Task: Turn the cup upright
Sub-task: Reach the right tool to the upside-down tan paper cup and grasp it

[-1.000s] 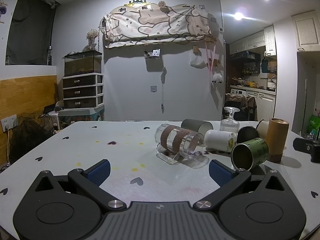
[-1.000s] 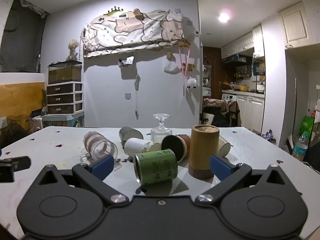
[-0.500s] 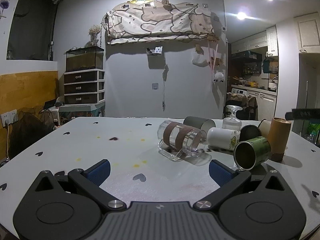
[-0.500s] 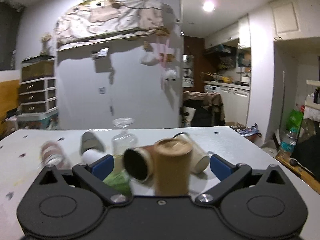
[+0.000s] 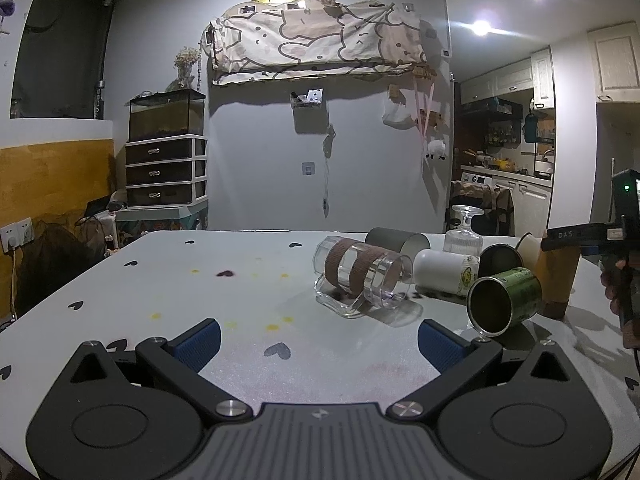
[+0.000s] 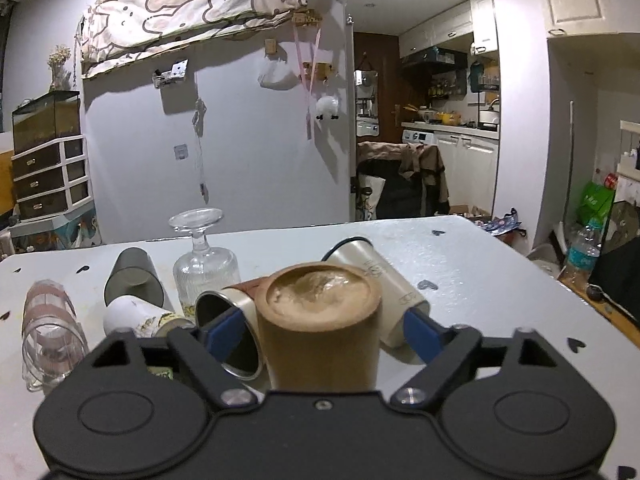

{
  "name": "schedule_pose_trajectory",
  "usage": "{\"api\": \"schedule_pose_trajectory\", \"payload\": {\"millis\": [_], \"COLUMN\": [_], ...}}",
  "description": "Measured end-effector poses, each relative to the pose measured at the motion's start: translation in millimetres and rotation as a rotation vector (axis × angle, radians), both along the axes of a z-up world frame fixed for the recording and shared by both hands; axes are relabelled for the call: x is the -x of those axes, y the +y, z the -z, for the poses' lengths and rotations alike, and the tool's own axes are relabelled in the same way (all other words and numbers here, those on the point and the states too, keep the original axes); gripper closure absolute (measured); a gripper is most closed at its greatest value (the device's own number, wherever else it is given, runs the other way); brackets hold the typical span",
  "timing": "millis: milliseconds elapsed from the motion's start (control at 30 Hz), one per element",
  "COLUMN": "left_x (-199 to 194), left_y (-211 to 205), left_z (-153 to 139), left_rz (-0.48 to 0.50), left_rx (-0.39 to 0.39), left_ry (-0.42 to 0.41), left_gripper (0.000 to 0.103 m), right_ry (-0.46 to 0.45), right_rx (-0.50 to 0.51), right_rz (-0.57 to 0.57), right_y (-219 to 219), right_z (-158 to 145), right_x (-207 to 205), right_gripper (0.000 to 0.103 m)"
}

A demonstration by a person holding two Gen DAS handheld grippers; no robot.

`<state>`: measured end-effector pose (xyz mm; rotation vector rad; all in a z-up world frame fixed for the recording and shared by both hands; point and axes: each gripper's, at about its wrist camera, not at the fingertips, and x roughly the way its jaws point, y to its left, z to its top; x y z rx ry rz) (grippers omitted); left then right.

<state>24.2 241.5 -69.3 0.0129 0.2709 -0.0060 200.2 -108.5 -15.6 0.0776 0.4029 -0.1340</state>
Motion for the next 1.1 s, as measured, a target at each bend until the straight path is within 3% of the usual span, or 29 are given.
{"api": "schedule_pose_trajectory", "payload": {"millis": [33,200,400,733,933,1100], "left_x": [-0.5,-0.9,-0.9,-1.7,3.0,3.3], "left_y": [-0.3,1.4,1.6,-2.1,2.7,7.5], "left_z": [-0.1,-2.3,-2.5,5.1,11.1,23.8], "left_rz": [-0.001,-0.008,-0.003,0.064,0.122,0.172], "left_rx": [0.0,0.002,0.006,0.026,0.052,0.083], "left_ry": [0.0,-0.002,0.003,0.027,0.032,0.066], "left_gripper": [0.0,0.0,0.0,0.0,0.0,0.0], "right_ry": [0.003,0.024,0.026,0.004,-0.044,-0.042], "right_rx": [-0.001,0.01,0.058,0.064,0.059,0.053], "right_rz": [-0.003,-0.005,-0.061,-0.342,-0.53,-0.624], "right_y": [0.4,3.3,15.6,75.7,134.0,170.9], "right_z": [0.3,-5.0,-11.0,-19.9,-30.3,-29.2], "right_x": [-2.6,6.6,53.0,137.1,143.8,142.6], "right_gripper": [0.033,0.033,0.033,0.033,0.033,0.033]}}
